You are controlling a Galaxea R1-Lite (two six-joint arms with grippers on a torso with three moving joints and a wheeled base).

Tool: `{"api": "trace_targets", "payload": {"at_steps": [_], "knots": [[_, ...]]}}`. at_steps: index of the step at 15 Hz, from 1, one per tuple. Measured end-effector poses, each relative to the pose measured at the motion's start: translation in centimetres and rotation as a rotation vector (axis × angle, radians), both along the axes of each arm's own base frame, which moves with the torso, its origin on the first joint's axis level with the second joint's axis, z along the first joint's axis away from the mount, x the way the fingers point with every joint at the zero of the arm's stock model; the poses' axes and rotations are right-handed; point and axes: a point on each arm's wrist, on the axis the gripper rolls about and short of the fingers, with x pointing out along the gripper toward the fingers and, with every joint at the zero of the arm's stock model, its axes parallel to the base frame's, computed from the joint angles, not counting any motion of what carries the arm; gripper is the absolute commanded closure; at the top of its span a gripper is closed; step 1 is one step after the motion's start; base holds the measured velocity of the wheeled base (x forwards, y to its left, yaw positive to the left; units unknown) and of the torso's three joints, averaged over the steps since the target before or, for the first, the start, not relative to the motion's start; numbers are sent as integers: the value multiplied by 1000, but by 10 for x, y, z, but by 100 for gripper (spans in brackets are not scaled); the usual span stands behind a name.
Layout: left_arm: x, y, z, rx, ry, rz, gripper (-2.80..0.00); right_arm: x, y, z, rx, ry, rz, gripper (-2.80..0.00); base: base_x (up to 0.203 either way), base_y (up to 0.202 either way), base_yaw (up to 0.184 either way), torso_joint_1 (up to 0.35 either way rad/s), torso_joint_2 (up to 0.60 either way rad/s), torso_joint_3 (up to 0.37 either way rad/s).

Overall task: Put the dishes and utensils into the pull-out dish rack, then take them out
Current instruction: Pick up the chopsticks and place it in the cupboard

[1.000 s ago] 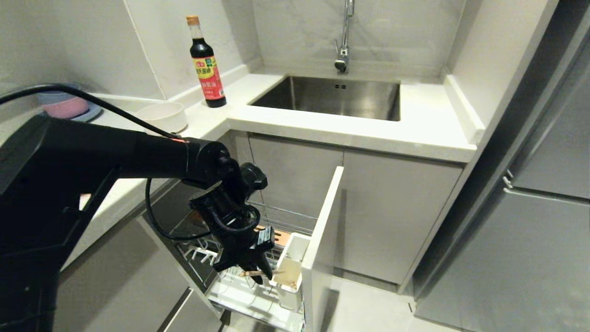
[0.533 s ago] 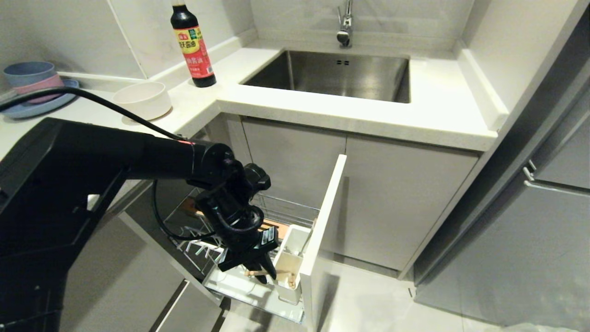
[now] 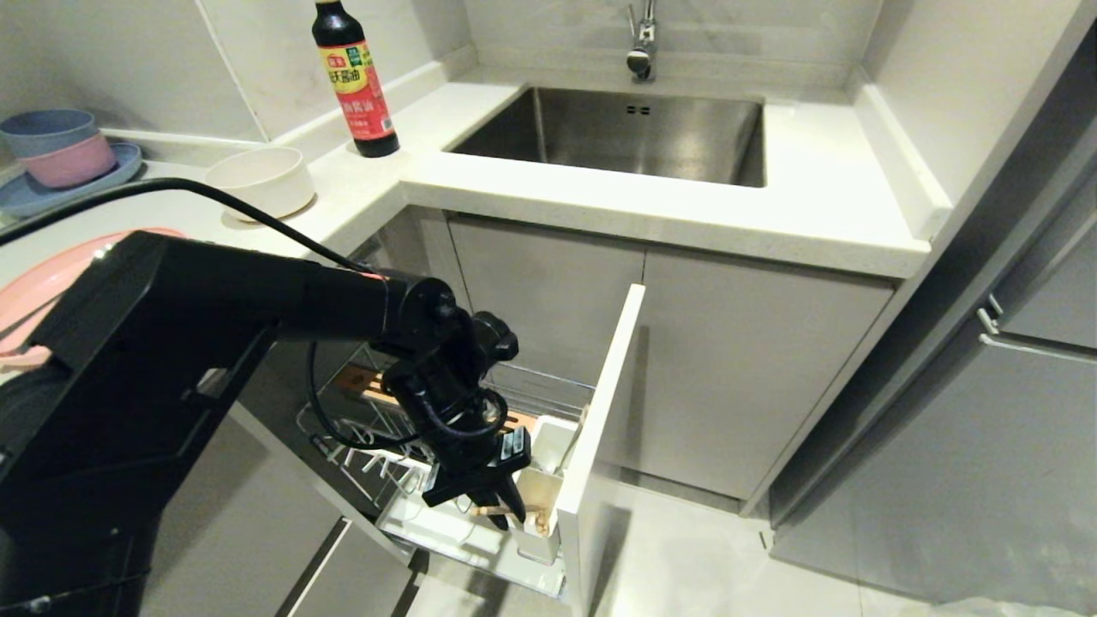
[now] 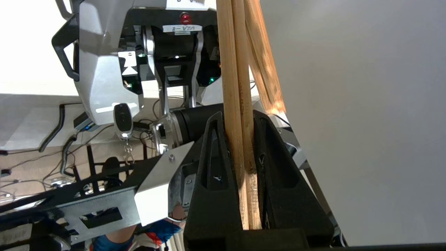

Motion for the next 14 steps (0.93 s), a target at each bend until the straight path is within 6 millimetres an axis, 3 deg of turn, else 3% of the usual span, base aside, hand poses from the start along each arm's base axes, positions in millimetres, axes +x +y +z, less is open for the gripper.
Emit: {"api": "trace_targets", "payload": {"at_steps": [12,13,14], "knots": [[20,-7,-32,81,-14,21,0,0,0,0,0,0,0,0,0,0,0,0,0,0],[20,-7,-33,82,-13,21,-280,0,0,0,0,0,0,0,0,0,0,0,0,0],[20,-8,-34,83,-11,20,-280,0,0,0,0,0,0,0,0,0,0,0,0,0]]}}
